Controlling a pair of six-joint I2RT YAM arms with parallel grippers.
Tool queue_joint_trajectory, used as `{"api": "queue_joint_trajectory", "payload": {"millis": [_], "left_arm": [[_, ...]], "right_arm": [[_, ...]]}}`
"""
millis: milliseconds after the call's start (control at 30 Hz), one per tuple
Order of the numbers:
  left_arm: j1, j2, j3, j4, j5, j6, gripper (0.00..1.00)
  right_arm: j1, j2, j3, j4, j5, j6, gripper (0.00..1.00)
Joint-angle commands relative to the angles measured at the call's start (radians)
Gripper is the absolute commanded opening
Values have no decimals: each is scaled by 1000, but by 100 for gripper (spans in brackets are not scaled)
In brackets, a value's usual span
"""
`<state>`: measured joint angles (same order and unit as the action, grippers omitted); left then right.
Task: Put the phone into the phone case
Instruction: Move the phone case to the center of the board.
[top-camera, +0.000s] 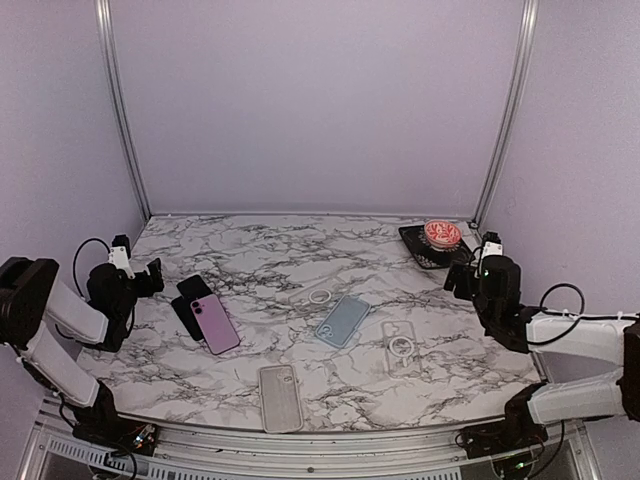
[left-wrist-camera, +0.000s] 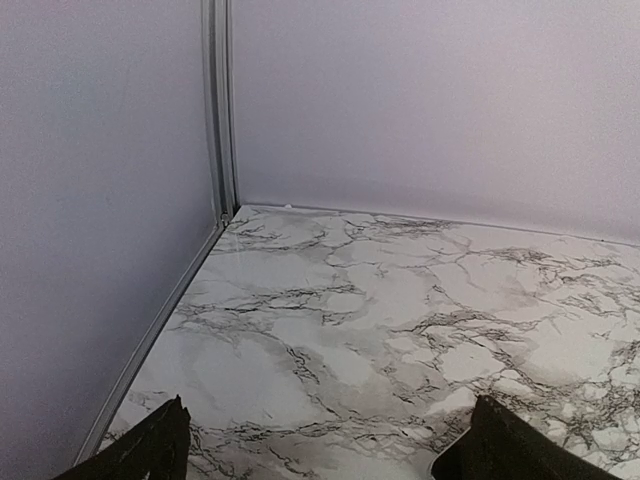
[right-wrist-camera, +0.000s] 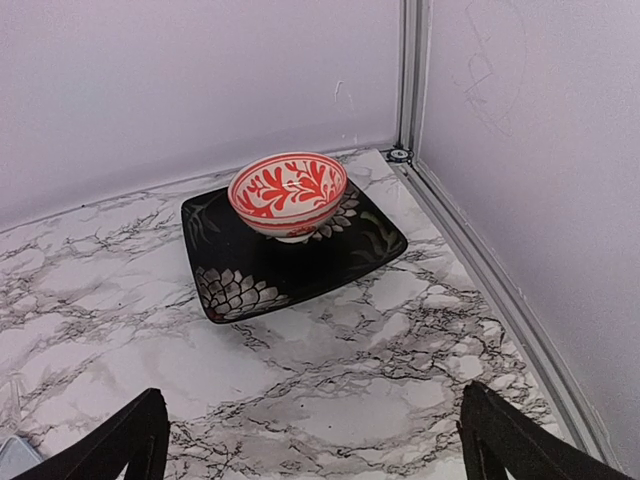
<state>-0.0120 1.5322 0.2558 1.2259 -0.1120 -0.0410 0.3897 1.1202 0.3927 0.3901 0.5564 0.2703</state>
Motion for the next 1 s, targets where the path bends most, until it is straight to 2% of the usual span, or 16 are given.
{"api": "queue_joint_trajectory", "payload": {"millis": [0, 67, 267, 333, 400, 467, 500, 633, 733, 867, 967], "left_arm": [[5, -2, 8, 0, 10, 3, 99], [5, -2, 8, 0, 12, 3, 99], [5, -5, -4, 19, 146, 36, 99], [36, -8, -2, 19, 152, 36, 99], [38, -63, -2, -15, 77, 14, 99], [37, -177, 17, -157, -83, -43, 99], [37, -224, 31, -206, -116, -54, 99], [20, -354, 69, -211, -93, -147, 99], [-118, -444, 154, -312, 1, -101, 99], [-345, -492, 370, -640, -40, 33, 99], [-450, -497, 505, -913, -70, 18, 99]], "right_arm": [[-5, -30, -17, 57, 6, -25, 99], [-5, -44, -31, 72, -6, -34, 99], [-6, -93, -61, 95, -69, -64, 99], [-6, -110, -63, 103, -125, -95, 99], [-6, -128, -50, 95, -211, -132, 99], [-6, -137, -9, 41, -306, -164, 99], [-6, -136, 16, 8, -353, -174, 99], [-5, -97, 116, -78, -538, -211, 93], [-1, -59, 219, -158, -674, -212, 90], [39, 5, 324, -275, -776, -235, 86], [162, 112, 404, -366, -703, -209, 79]]}}
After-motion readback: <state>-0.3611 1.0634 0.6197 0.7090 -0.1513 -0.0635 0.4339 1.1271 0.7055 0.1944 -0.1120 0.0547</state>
